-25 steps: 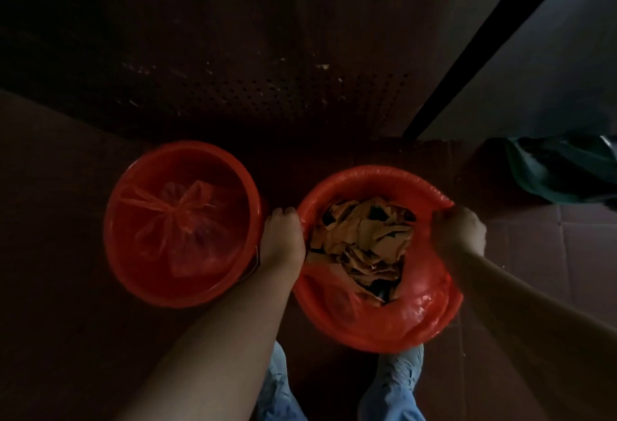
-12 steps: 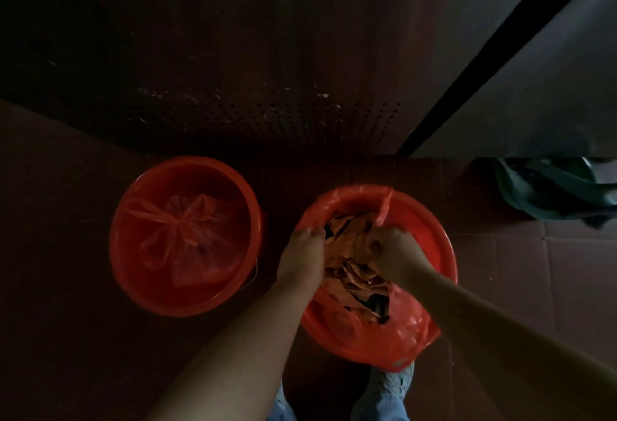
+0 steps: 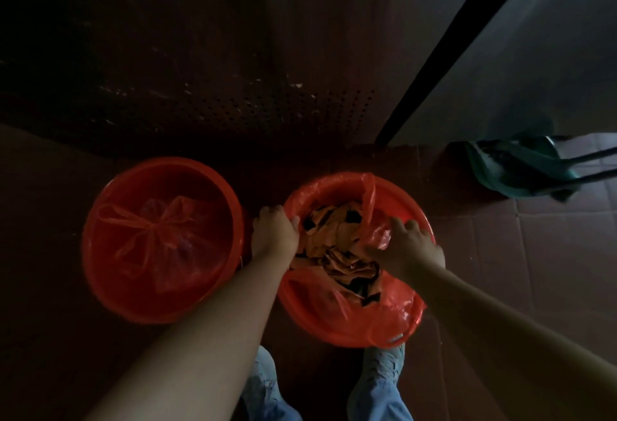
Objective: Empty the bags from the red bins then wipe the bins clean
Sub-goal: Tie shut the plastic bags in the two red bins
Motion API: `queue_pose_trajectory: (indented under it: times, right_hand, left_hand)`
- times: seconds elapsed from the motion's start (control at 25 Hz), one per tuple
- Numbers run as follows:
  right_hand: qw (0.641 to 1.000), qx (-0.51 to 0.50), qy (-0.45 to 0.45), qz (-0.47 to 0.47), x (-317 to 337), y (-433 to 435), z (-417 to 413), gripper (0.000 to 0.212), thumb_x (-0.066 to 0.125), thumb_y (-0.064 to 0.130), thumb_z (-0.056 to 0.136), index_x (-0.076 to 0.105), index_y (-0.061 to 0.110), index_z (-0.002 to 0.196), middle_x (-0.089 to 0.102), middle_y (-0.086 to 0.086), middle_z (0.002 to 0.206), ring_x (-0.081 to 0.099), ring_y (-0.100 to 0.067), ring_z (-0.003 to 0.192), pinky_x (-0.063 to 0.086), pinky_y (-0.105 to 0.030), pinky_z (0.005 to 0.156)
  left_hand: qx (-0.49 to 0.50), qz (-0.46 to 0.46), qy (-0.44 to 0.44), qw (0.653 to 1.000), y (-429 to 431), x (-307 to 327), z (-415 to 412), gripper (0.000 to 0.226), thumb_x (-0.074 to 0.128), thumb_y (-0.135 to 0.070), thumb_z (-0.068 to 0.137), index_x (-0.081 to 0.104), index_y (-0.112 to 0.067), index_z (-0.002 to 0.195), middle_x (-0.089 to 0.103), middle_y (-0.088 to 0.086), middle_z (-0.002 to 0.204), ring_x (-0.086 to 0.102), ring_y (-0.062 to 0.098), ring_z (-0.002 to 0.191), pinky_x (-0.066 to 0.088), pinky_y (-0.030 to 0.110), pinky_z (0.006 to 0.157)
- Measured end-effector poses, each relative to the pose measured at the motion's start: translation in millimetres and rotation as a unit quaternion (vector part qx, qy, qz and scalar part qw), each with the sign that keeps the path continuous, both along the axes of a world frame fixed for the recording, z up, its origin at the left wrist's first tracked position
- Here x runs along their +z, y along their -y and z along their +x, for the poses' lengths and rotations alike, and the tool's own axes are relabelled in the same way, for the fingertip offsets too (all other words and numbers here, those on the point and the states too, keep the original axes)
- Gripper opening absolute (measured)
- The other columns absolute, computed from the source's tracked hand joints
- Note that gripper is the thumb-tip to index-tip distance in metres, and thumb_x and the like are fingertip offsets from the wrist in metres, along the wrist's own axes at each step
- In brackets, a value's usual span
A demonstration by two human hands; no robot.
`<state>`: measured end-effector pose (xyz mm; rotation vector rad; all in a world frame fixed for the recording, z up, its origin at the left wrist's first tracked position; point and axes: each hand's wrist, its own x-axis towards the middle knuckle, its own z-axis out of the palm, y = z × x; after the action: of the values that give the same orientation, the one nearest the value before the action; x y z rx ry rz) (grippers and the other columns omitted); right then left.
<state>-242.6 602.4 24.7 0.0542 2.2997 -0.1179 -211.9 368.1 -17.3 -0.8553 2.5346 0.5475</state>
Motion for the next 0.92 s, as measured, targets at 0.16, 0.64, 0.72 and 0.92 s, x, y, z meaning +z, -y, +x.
queue_pose_trajectory:
  times: [0.16, 0.64, 0.72, 0.92]
  right_hand:
    - [0.996, -0.015, 0.084, 0.036, 10, -21, 31, 0.098, 0.066, 0.070, 0.081, 0.013, 0.035, 0.155, 0.041, -0.009, 0.145, 0.056, -0.034, 0.123, 0.055, -0.047, 0.083]
    - [0.939, -0.333, -0.030, -0.083, 71, -31, 49, 0.018, 0.050, 0.020, 0.101, 0.062, 0.008, 0.094, 0.067, -0.008, 0.078, 0.068, -0.022, 0.062, 0.059, -0.034, 0.053]
    - [0.945, -0.310, -0.043, -0.093, 71, -25, 54, 0.017, 0.050, 0.023, 0.102, 0.065, 0.015, 0.102, 0.064, -0.003, 0.081, 0.068, -0.022, 0.068, 0.060, -0.036, 0.062]
    - [0.939, -0.322, -0.052, -0.112, 62, -19, 70, 0.018, 0.055, 0.032, 0.100, 0.063, 0.017, 0.094, 0.067, -0.005, 0.084, 0.070, -0.022, 0.070, 0.063, -0.043, 0.068]
  left_hand:
    - [0.049, 0.006, 0.004, 0.999, 12, -4, -9, 0.021, 0.052, -0.006, 0.096, 0.070, -0.012, 0.105, 0.069, 0.010, 0.107, 0.067, 0.027, 0.097, 0.052, 0.033, 0.078]
    - [-0.233, 0.113, 0.059, 0.964, -14, 46, 51, 0.018, 0.055, -0.020, 0.097, 0.066, -0.020, 0.112, 0.038, 0.002, 0.147, 0.045, 0.024, 0.130, 0.043, 0.030, 0.096]
    - [-0.181, 0.139, 0.023, 0.973, -13, 50, 51, 0.017, 0.055, -0.019, 0.098, 0.063, -0.019, 0.113, 0.029, -0.002, 0.152, 0.048, 0.022, 0.130, 0.045, 0.029, 0.098]
    - [0.042, 0.138, -0.084, 0.986, -9, 56, 10, 0.053, 0.064, -0.023, 0.096, 0.042, -0.021, 0.144, 0.024, 0.007, 0.159, 0.050, 0.028, 0.131, 0.046, 0.036, 0.106]
